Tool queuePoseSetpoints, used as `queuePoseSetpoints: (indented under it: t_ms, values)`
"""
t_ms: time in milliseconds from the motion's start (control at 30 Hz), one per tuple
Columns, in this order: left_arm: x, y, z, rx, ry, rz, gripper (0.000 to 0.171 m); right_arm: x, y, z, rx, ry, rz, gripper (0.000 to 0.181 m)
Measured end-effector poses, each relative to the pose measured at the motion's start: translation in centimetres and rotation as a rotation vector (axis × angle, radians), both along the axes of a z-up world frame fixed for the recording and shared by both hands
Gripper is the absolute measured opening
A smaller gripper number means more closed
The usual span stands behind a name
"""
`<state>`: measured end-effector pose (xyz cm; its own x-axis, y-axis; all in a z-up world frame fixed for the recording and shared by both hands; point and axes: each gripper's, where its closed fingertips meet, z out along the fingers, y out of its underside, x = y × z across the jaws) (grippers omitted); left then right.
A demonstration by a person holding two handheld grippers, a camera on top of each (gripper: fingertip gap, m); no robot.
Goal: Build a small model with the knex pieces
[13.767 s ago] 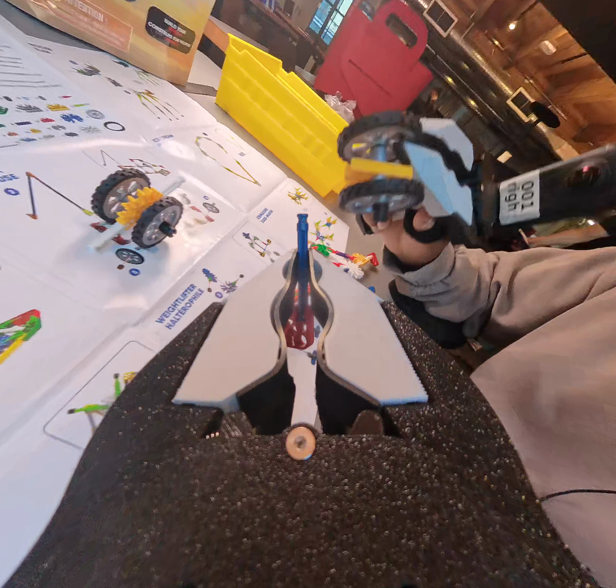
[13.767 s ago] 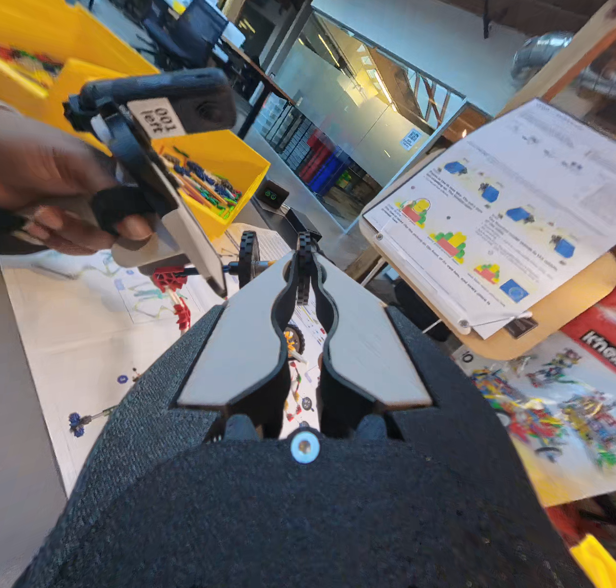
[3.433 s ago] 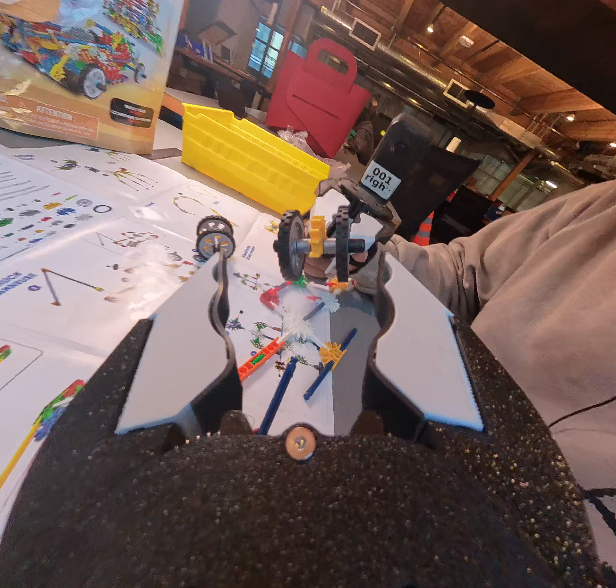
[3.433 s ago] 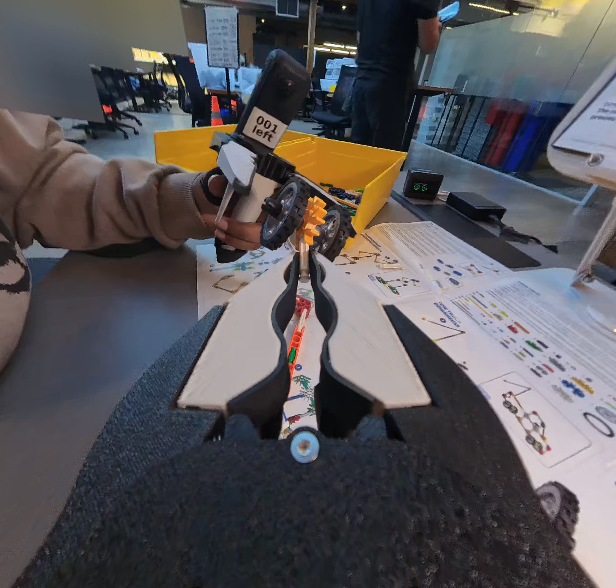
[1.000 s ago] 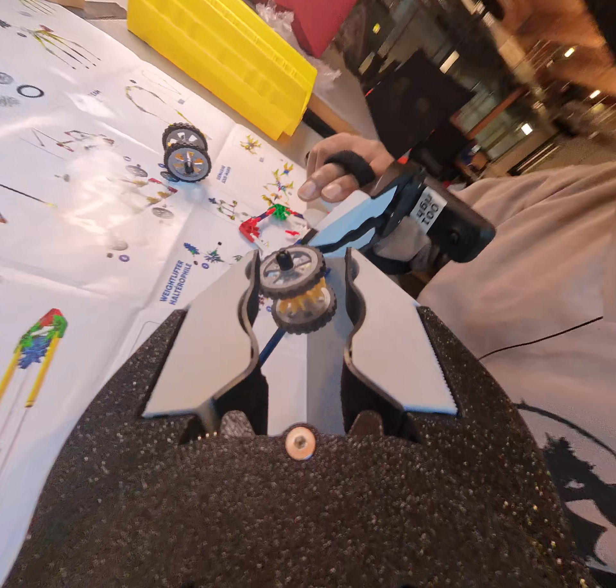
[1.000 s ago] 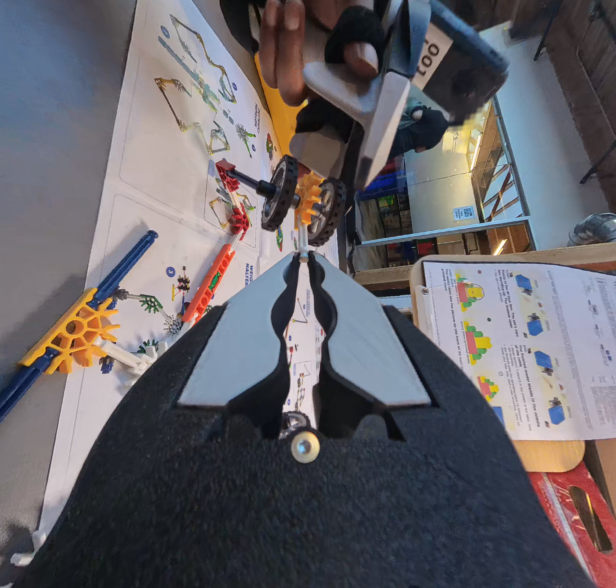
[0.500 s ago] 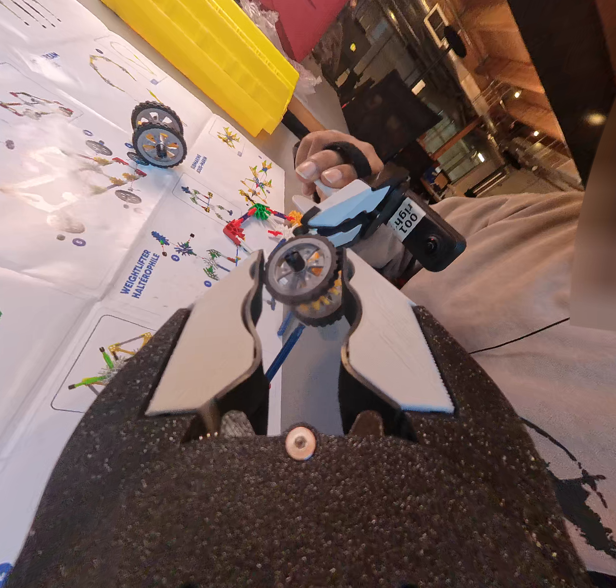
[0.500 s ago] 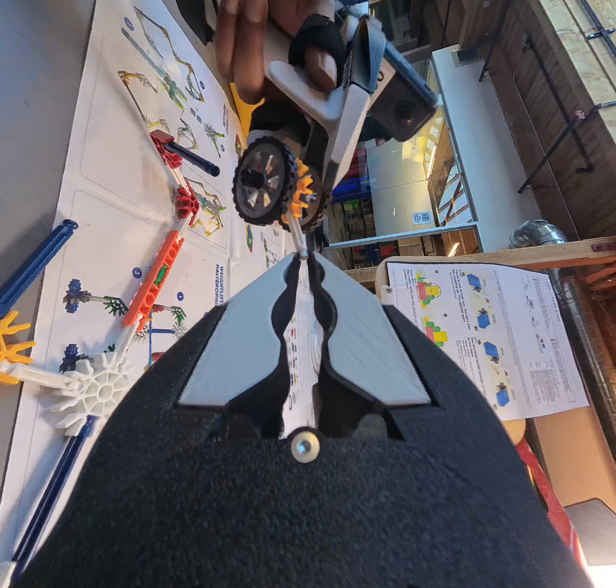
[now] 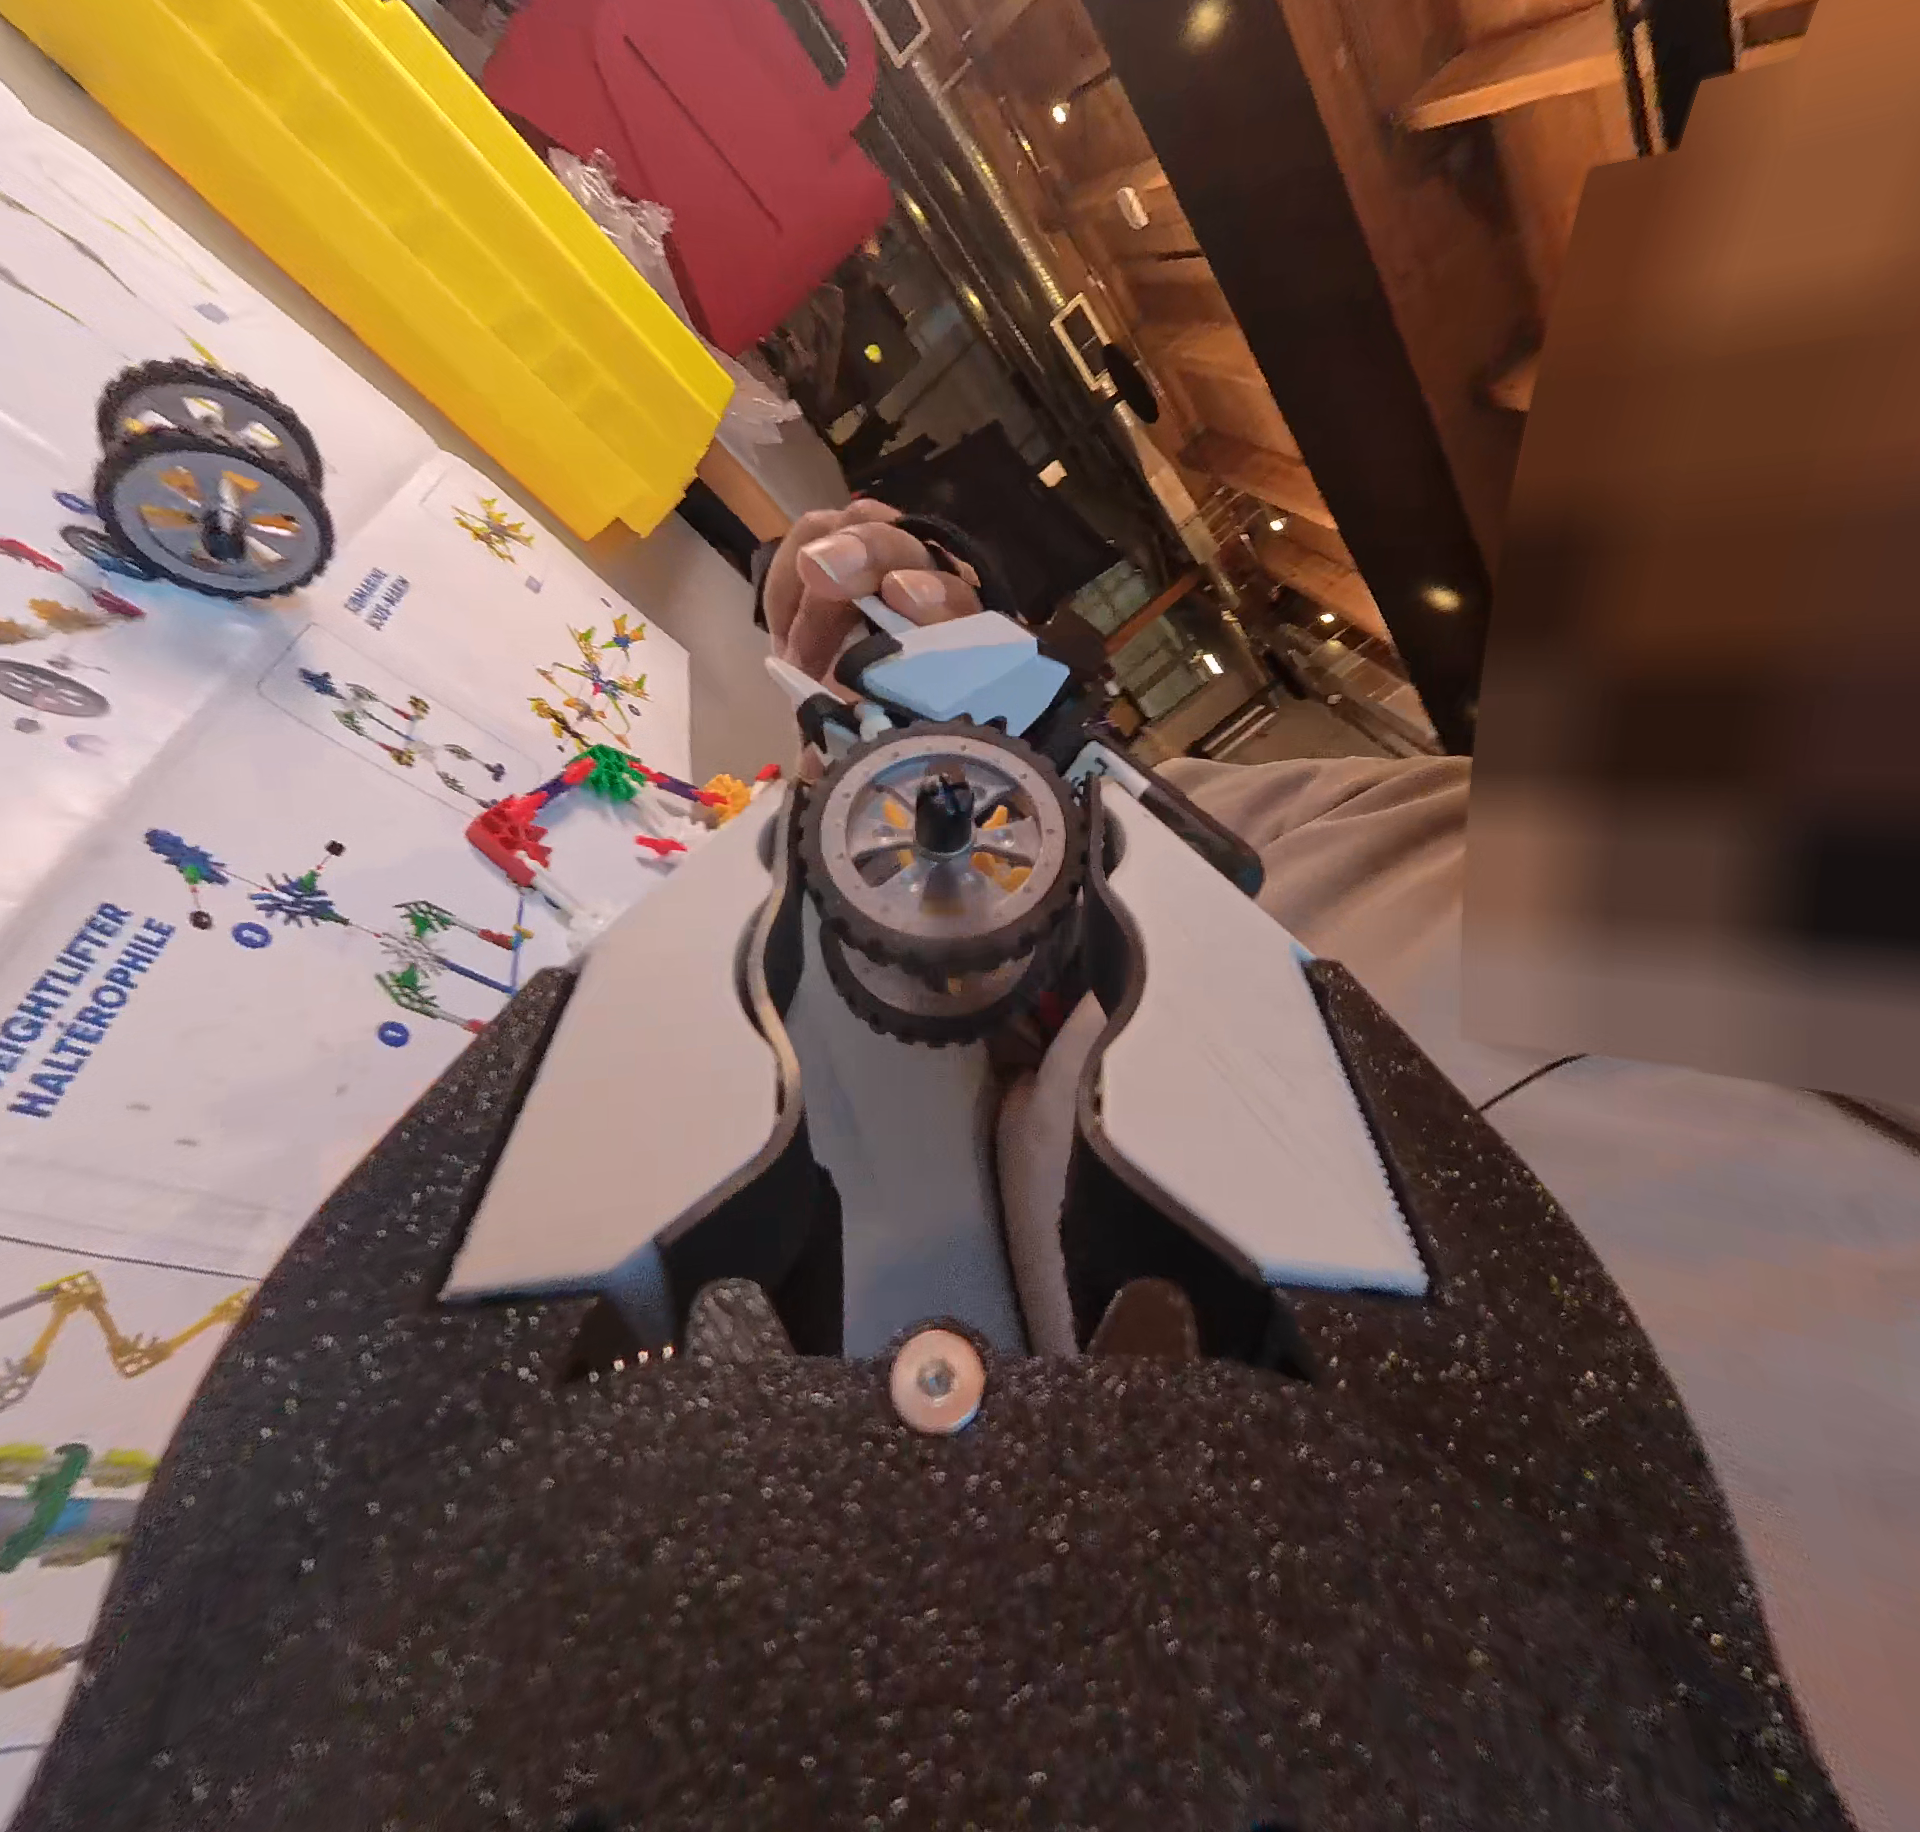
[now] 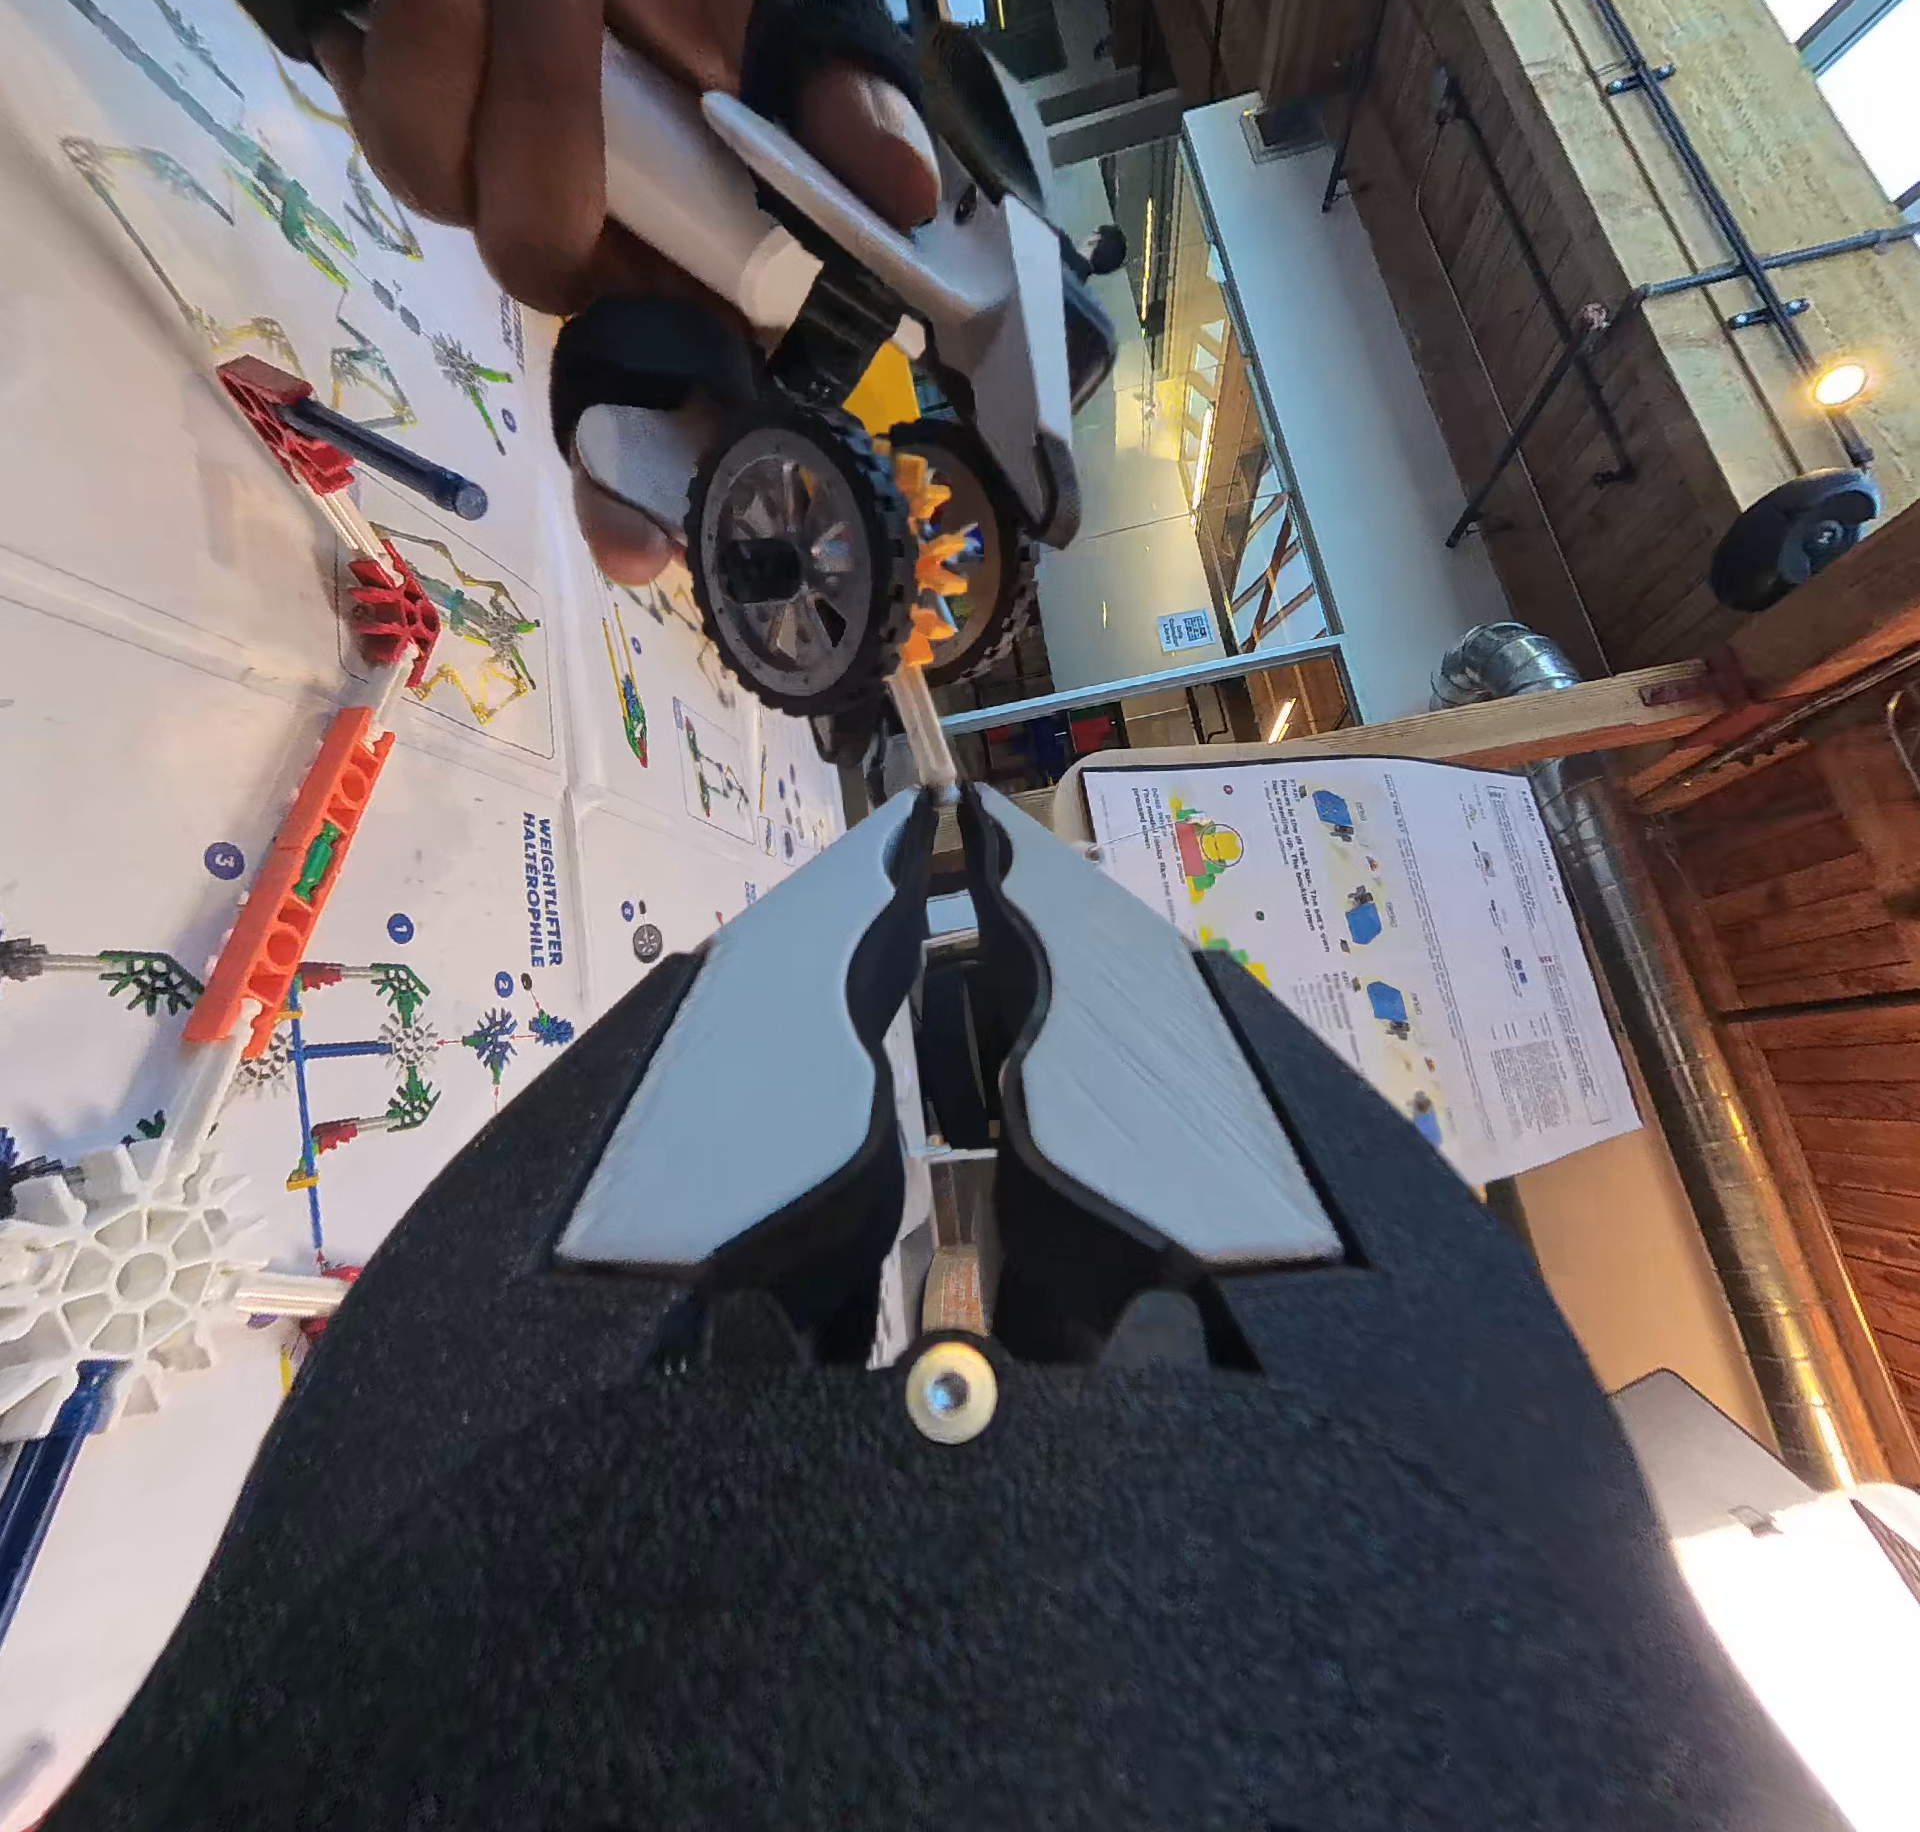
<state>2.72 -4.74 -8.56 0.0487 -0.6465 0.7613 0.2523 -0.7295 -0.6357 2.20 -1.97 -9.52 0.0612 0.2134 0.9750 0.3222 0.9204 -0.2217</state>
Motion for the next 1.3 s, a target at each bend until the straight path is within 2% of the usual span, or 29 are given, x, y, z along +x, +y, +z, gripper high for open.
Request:
queuePoseSetpoints:
  t_ms: [100,200,400,700,767,900,1067,1167,1233,1300]
  values:
    - [0.1,0.4,-0.5,0.108,0.139,0.069,0.049,-0.3,0.5,-1.6,-0.067,-0.082,-0.031,0.002]
    - [0.7,0.2,-1.2,0.181,0.252,0.079,0.049,-0.6,0.9,-3.0,-0.153,-0.149,-0.057,0.009]
    - [1.0,0.0,-1.5,0.240,0.305,0.076,0.049,-0.9,0.3,-3.6,-0.202,-0.168,-0.038,0.019]
    - [2.6,-1.0,-2.3,0.318,0.398,0.020,0.049,-1.3,0.0,-3.4,-0.305,-0.170,-0.030,0.012]
    - [2.6,-0.9,-2.3,0.332,0.410,0.028,0.049,-1.2,0.2,-3.5,-0.383,-0.165,-0.044,0.006]
    - [2.4,-0.2,-2.3,0.380,0.472,0.084,0.050,-1.4,1.0,-3.5,-0.493,-0.136,-0.107,0.003]
    - [1.6,1.3,-2.8,0.446,0.635,0.229,0.049,-1.3,2.4,-4.0,-0.537,-0.122,-0.203,0.000]
    - [1.0,1.8,-2.8,0.441,0.647,0.278,0.049,-1.5,2.5,-4.3,-0.585,-0.117,-0.228,0.000]
    - [1.1,1.7,-2.4,0.506,0.663,0.305,0.049,-1.8,2.1,-4.5,-0.714,-0.098,-0.217,0.000]
    - [1.4,1.4,-1.4,0.568,0.647,0.322,0.049,-2.3,1.2,-4.3,-0.939,-0.056,-0.147,0.000]
